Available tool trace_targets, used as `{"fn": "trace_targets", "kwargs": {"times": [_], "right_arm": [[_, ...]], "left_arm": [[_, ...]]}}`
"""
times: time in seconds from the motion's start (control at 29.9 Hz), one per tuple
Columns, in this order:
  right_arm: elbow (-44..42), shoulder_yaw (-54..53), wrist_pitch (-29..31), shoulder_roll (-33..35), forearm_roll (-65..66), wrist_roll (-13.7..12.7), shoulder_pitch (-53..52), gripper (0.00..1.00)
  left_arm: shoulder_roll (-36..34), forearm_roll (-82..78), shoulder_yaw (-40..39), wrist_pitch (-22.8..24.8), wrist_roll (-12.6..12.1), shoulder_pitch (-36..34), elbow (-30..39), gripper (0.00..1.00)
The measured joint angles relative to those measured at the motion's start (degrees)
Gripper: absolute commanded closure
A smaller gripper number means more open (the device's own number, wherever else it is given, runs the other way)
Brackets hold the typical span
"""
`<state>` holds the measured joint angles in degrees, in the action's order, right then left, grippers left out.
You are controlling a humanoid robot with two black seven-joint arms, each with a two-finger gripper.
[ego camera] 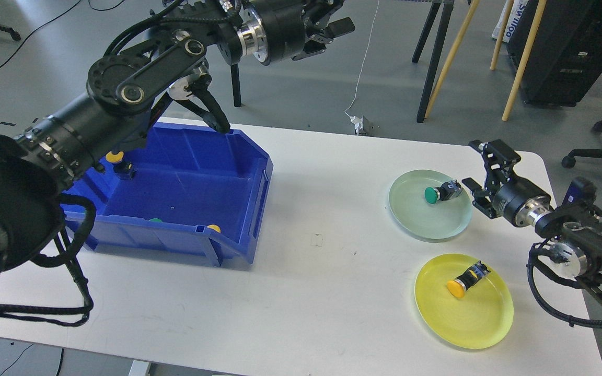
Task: Pass button and place on color plate
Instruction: 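Lower the green-topped button onto the pale green plate with the right gripper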
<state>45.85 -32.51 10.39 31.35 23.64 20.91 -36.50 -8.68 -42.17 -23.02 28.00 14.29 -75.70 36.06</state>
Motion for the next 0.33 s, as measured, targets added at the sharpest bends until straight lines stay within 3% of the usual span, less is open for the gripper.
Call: {"fn": "trace_targets", "kwargs": {"times": [0.1,0.17,0.27,0.33], "right_arm": [[1.4,-1.9,0.4,4.1,0.0,-0.5,-3.0,0.02],[1.5,-2.0,0.5,6.2,0.1,-2.2,-5.4,0.02],[0.0,-0.9,0.4,7.7,0.4,-7.9,-8.6,0.02],[-2.1,-0.3,0.1,7.9,0.4,-10.3,-10.9,0.02]], "left_arm": [[-2.2,-0.1,0.0,0.0,-0.1,-0.2,-0.1,0.0],[-3.5,-0.1,0.2,0.0,-0.2,-0.2,-0.3,0.0],[-4.8,-0.2,0.5,0.0,-0.3,-0.2,-0.6,0.0],[-5.6,-0.2,0.6,0.0,-0.2,-0.2,-1.0,0.0]]}}
